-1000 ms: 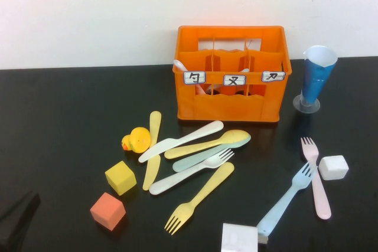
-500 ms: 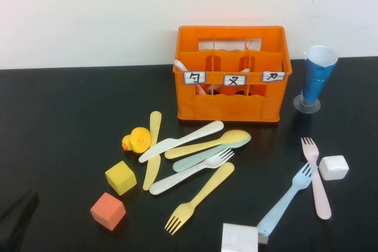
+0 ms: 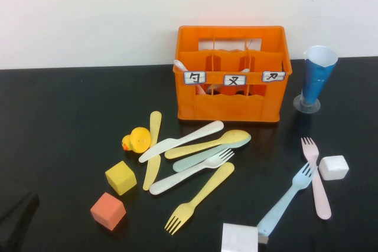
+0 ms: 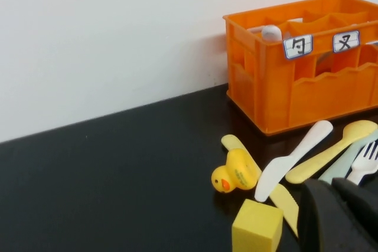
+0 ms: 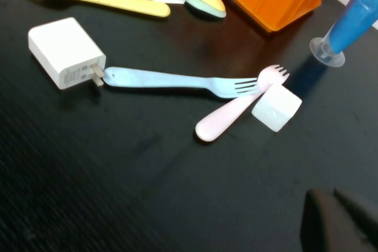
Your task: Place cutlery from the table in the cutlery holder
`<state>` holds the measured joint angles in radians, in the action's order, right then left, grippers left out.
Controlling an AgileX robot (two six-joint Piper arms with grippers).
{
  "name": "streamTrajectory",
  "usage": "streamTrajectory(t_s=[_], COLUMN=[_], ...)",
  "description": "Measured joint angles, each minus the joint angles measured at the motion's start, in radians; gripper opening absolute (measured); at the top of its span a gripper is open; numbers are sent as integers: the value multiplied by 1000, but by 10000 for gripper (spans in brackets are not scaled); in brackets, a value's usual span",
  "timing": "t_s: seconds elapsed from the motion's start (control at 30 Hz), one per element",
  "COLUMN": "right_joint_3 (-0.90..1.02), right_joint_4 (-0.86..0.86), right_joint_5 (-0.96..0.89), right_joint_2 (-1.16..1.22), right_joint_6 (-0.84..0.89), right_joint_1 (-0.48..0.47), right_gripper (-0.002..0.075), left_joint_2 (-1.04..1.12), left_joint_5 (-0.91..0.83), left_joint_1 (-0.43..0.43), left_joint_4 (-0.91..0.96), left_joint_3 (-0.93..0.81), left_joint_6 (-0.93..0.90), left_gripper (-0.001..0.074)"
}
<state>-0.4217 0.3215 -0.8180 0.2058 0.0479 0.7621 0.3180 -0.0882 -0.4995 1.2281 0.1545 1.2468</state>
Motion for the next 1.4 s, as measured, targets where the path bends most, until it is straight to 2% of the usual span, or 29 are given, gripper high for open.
streamTrajectory(t_s=[0.13, 0.23, 0.33, 0.5, 0.6, 0.7, 0.9, 1.03, 1.4], right_joint_3=[0, 0, 0, 0, 0, 0, 1, 1, 1], right_joint_4=[0, 0, 0, 0, 0, 0, 2, 2, 2], right_joint_5=[0, 0, 0, 0, 0, 0, 0, 0, 0], right_joint_2=[0, 0, 0, 0, 0, 0, -2, -2, -2], right_joint_6=[0, 0, 0, 0, 0, 0, 0, 0, 0], right_joint_1=[0, 0, 0, 0, 0, 0, 0, 0, 0], right_gripper=[-1, -1, -1, -1, -1, -1, -2, -2, -2], left_joint_2=[-57, -127, -205, -270, -287, -318, -330, -330, -330], left_joint_5=[-58, -74, -67, -18, 41, 68, -92, -232, -247], left_joint_1=[15, 53, 119, 233, 277, 311, 373, 384, 382], left_joint_4=[-64, -143, -350, -775, -897, -1016, -1194, -1214, -1221], left_joint_3=[-13, -18, -25, -66, -134, -175, -178, -178, -178], left_joint_6=[7, -94, -305, -781, -930, -978, -1017, -1038, -1106], left_gripper=[-1, -1, -1, -1, -1, -1, -1, -1, -1])
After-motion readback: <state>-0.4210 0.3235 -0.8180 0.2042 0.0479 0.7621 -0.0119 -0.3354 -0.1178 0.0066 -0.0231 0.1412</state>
